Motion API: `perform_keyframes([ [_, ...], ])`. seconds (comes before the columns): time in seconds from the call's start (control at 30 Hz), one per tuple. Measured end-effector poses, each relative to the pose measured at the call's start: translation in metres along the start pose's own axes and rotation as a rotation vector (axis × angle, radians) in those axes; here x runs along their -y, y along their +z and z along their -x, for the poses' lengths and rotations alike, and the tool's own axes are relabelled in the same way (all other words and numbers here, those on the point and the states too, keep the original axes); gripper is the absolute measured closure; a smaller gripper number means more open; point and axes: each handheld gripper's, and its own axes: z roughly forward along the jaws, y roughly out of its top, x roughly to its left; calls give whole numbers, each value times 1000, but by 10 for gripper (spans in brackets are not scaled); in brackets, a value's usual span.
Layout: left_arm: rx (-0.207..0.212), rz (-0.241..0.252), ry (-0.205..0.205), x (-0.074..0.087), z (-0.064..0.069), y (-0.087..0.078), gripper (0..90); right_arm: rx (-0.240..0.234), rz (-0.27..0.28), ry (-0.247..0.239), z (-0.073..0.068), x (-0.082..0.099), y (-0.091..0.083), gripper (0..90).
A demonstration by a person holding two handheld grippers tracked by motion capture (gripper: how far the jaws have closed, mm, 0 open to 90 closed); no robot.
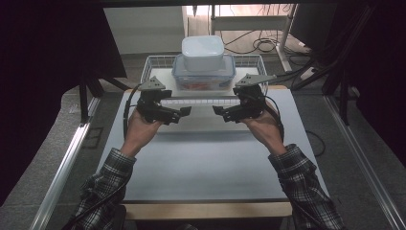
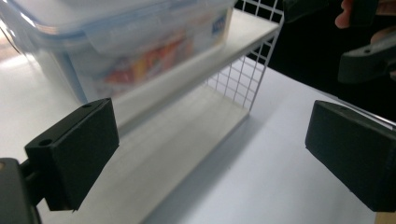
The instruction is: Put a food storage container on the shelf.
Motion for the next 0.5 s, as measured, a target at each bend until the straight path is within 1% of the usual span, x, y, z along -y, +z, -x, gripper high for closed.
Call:
perform_keyframes([
  [0.1,4,-4,-7,11,1,0,31,-17,-2,2,-2,8,-1,29],
  [0.2,21,-1,-34,22,3,1,41,-26,-3,13,-3,16,-1,29],
  [0.27,31,-3,-41,29,4,2,41,-38,-7,19,-4,21,-1,28],
  [0.33,34,-6,-44,35,6,3,40,-41,-5,21,-6,26,-1,27],
  [0.5,41,-12,-29,50,14,6,34,-49,-13,7,-11,39,-1,26],
])
